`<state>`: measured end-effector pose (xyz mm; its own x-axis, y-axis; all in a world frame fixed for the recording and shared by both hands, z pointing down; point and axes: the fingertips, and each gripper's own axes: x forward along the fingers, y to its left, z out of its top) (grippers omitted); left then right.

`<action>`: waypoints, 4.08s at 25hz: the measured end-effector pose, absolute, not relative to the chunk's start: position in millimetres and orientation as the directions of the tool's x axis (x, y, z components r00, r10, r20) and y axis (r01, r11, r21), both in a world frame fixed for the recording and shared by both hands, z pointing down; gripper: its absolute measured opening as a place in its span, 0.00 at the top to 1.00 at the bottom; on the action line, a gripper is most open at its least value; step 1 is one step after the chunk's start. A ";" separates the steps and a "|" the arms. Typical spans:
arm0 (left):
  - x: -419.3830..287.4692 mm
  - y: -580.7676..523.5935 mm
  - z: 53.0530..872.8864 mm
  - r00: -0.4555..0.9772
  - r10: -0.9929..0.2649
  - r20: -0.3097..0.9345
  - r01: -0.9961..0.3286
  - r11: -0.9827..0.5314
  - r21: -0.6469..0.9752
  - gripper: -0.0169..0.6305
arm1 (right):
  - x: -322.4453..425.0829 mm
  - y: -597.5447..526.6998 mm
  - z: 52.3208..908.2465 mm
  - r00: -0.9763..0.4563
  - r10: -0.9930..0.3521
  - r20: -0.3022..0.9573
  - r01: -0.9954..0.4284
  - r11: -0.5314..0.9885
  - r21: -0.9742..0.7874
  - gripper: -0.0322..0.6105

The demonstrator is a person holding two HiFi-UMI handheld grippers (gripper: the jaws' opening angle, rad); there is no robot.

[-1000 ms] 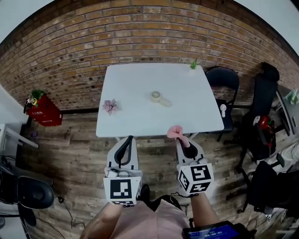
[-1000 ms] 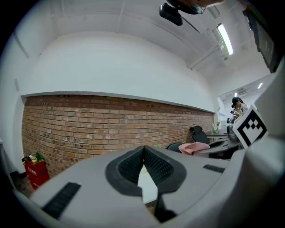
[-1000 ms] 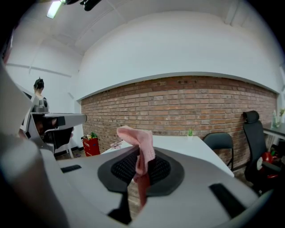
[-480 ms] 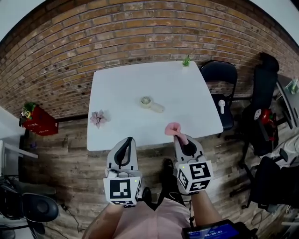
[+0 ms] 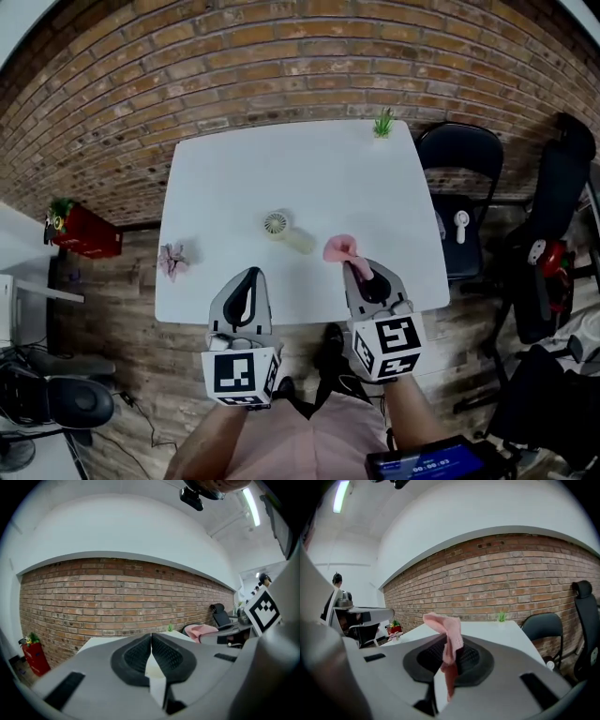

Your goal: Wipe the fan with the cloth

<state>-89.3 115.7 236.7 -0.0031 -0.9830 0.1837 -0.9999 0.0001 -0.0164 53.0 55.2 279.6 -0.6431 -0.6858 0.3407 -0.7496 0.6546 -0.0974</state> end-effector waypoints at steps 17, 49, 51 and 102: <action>-95.6 18.2 215.8 -0.165 -0.970 0.181 -0.986 0.160 -0.039 0.95 | 43.3 -52.7 255.4 -0.730 -0.608 0.312 -0.657 0.750 -0.079 0.89; -85.4 -6.6 444.6 -0.114 -0.692 0.713 -0.970 0.232 0.070 0.47 | 62.3 -62.6 364.4 -0.667 -0.524 0.529 -0.669 0.734 -0.116 0.89; -90.4 -1.5 443.6 -0.117 -0.691 0.713 -0.979 0.202 0.034 0.47 | 59.4 -61.1 362.8 -0.670 -0.524 0.525 -0.668 0.734 -0.120 0.89; -103.1 -1.7 471.7 0.377 -0.053 0.925 -0.267 -0.962 0.053 0.65 | -40.5 44.1 442.0 -0.729 -0.134 0.671 -0.596 0.607 -0.526 0.89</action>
